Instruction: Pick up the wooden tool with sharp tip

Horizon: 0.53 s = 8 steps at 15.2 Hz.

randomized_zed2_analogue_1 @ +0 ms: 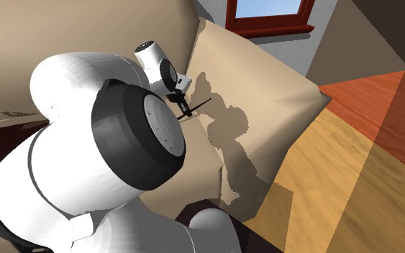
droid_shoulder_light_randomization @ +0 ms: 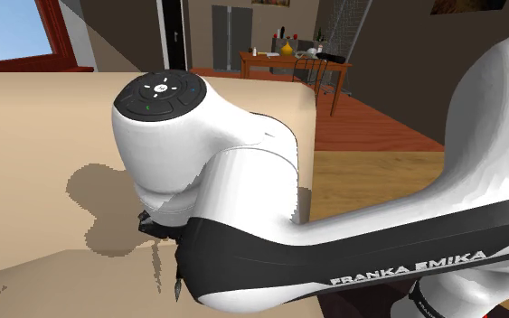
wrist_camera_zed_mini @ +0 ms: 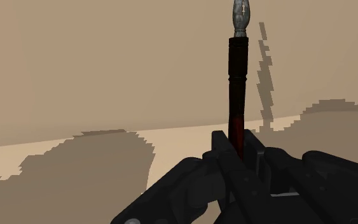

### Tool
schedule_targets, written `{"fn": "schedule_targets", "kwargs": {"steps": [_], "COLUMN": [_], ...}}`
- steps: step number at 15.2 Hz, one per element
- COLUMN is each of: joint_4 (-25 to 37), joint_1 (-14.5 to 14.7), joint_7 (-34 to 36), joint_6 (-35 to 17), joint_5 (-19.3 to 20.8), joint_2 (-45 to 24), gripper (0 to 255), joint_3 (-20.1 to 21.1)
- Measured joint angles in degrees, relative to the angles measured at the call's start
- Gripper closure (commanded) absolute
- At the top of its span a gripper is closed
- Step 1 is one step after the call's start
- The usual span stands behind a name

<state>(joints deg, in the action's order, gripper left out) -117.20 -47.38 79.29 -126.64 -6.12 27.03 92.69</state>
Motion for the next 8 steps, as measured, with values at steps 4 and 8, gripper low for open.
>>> {"fn": "schedule_targets", "kwargs": {"steps": [4, 8], "joint_4": [0.6, 2.2], "joint_1": [0.4, 2.0], "joint_7": [-0.2, -0.4], "joint_6": [0.8, 3.2], "joint_5": [0.3, 0.9], "joint_2": [-0.2, -0.7], "gripper": [255, 255], "joint_3": [-0.7, -2.9]}}
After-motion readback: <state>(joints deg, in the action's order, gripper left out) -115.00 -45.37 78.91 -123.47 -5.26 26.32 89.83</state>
